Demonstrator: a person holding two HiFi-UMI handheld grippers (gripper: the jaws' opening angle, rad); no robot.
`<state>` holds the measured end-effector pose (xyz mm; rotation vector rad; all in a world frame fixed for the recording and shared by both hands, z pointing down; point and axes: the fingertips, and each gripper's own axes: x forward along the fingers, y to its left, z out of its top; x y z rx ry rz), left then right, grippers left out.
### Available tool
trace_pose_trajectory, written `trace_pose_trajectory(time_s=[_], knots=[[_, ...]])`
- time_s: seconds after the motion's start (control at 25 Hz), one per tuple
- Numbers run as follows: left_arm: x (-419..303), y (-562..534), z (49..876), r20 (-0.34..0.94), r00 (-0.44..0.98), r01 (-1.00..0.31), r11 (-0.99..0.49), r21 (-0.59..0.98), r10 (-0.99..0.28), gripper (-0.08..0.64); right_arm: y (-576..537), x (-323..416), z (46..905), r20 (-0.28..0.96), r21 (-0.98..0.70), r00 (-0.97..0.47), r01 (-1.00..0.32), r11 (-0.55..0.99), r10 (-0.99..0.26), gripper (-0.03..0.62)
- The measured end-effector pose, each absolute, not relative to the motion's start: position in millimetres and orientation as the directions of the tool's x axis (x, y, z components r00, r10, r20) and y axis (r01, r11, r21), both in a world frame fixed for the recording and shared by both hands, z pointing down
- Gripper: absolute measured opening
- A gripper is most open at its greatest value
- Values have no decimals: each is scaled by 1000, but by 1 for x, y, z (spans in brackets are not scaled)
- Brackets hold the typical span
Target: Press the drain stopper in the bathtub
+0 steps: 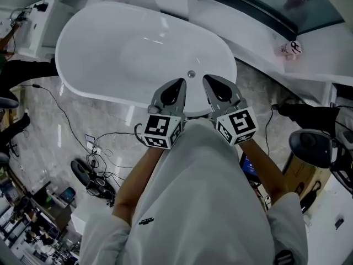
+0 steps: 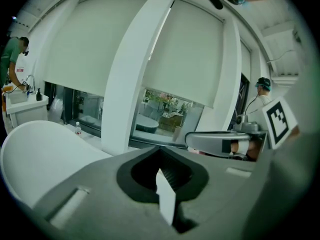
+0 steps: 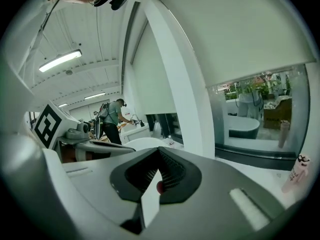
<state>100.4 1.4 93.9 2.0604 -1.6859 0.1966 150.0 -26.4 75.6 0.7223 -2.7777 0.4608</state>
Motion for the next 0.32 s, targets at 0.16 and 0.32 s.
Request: trace_pose_trajectory(time_s=[0.16,0.32], knots=[[110,0,93,387,248,-957,-162,243,-888,3,-24,154,86,322,-272,-850,-504,820,-416,6],[105,-15,86,355,232,-963,-162,215,-906,3,-35,144,81,314,-262,-865,-475,840,-391,6]])
